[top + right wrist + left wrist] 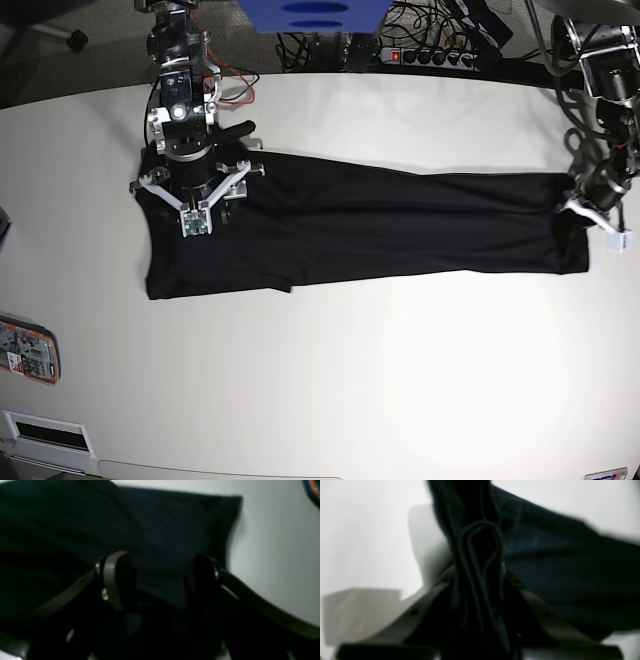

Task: Fold the T-shirt properly
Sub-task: 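Grasp the folded strip's ends and push them toward the middle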

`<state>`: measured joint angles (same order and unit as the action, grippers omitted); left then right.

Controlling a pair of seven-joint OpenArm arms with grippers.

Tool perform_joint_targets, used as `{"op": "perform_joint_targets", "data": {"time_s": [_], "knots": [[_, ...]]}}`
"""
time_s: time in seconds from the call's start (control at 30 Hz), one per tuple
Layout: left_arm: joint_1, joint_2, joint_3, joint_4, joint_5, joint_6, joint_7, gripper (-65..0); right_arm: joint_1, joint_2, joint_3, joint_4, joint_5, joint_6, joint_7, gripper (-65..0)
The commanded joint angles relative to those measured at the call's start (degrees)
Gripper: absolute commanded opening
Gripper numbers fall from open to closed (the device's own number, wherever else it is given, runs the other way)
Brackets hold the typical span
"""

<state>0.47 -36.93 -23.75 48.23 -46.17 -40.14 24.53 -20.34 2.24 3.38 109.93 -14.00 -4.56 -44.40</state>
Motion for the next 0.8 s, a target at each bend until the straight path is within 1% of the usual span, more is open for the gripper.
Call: {"op": "perform_joint_targets", "data": {"time_s": [0.0,0.13,0.27,0.37,0.47,0.5,0.53,0.57,0.67,0.77], "knots": [[-1.1,-3.2,-1.1,-0.4,-0.6,0.1,-1.1,-58.7,0.3,0.2,0.1,1.1,-0.3,-0.3,1.0,-27.2],[-1.6,-7.0,-1.2,-0.7,-1.0,0.1,-1.1,-58.0,0.3,0.2,0.1,1.1,-0.3,-0.3,1.0,-27.2],[-2.5,-8.8,-2.1,-0.1,-1.2,0.1,-0.8,-55.1,0.3,0.1,-0.3,1.1,-0.3,-0.3,1.0,-27.2],[-2.6,-8.9,-2.1,7.2,-1.2,0.1,-0.4,-53.1,0.3,0.1,-1.6,1.1,-0.3,-0.3,1.0,-27.2],[1.7,-8.8,-2.8,17.0,-2.9,0.1,5.3,-52.9,0.3,0.1,-1.7,1.1,-0.3,-0.3,0.8,-27.2],[2.8,-8.4,-3.4,20.3,-4.4,0.1,7.1,-52.9,0.3,0.1,-1.8,1.1,-0.3,-0.3,0.8,-27.2],[3.9,-7.0,-4.3,23.7,-6.1,0.7,8.4,-52.9,0.3,0.1,-1.8,1.1,-0.3,-0.3,0.8,-27.2],[4.7,-5.3,-5.7,27.6,-7.4,2.1,10.1,-52.9,0.5,0.1,-2.3,1.1,-0.3,-0.3,0.8,-27.2],[6.2,0.0,-7.6,37.7,-8.2,6.5,14.8,-52.8,0.5,0.2,-3.2,1.1,-0.3,-0.3,0.8,-27.2],[6.3,5.4,-7.5,43.1,-8.1,8.7,17.3,-52.7,0.7,0.2,-3.2,1.1,-0.3,-0.3,0.8,-27.2]]}}
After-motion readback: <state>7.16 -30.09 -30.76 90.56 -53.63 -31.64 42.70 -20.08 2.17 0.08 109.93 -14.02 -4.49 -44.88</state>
